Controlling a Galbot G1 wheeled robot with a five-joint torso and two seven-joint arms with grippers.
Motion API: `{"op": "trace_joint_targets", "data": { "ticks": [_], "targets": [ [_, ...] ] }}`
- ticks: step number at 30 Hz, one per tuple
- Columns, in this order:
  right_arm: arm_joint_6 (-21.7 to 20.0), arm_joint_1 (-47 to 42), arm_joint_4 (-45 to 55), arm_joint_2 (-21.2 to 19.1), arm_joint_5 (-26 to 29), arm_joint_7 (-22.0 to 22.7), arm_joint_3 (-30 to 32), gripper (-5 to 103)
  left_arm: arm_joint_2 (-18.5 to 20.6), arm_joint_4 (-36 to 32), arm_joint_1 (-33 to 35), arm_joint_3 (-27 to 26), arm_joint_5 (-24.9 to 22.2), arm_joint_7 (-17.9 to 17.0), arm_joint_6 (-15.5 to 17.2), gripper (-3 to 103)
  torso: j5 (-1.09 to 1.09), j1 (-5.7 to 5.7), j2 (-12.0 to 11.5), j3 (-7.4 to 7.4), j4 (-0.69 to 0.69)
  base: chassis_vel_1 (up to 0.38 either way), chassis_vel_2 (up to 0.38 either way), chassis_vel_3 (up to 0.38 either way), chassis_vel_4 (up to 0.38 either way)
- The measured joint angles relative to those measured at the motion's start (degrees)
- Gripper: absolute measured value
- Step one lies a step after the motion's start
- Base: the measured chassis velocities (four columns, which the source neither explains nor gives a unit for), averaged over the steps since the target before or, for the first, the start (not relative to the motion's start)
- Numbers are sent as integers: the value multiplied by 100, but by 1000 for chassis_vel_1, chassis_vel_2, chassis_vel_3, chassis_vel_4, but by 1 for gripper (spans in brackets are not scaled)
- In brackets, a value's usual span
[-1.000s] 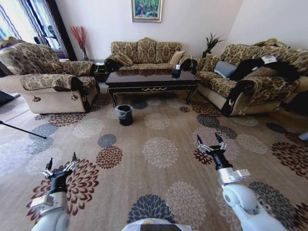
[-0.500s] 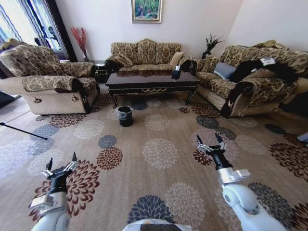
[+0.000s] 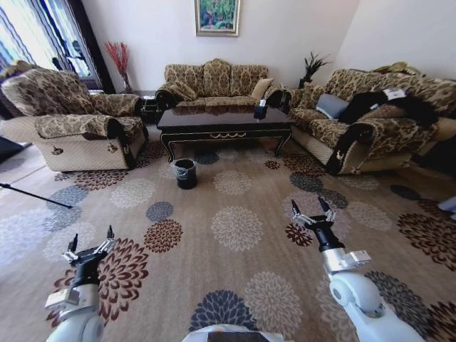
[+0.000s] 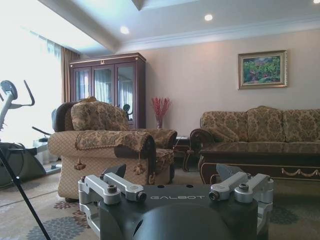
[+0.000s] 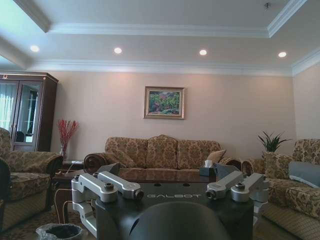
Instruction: Move to the front of the table and pick up the trash from the floor, then place it into the trash bin.
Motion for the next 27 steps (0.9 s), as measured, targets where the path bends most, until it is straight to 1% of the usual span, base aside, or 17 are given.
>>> {"op": "trace_joint_targets", "data": {
  "ticks": [18,27],
  "targets": [
    [0,0,0,0,0,0,0,100,0,0,0,0,0,0,0,100,0,164,408,247,0,0,0,0,0],
    [0,0,0,0,0,0,0,100,0,0,0,0,0,0,0,100,0,269,660,392,0,0,0,0,0]
  ]
}}
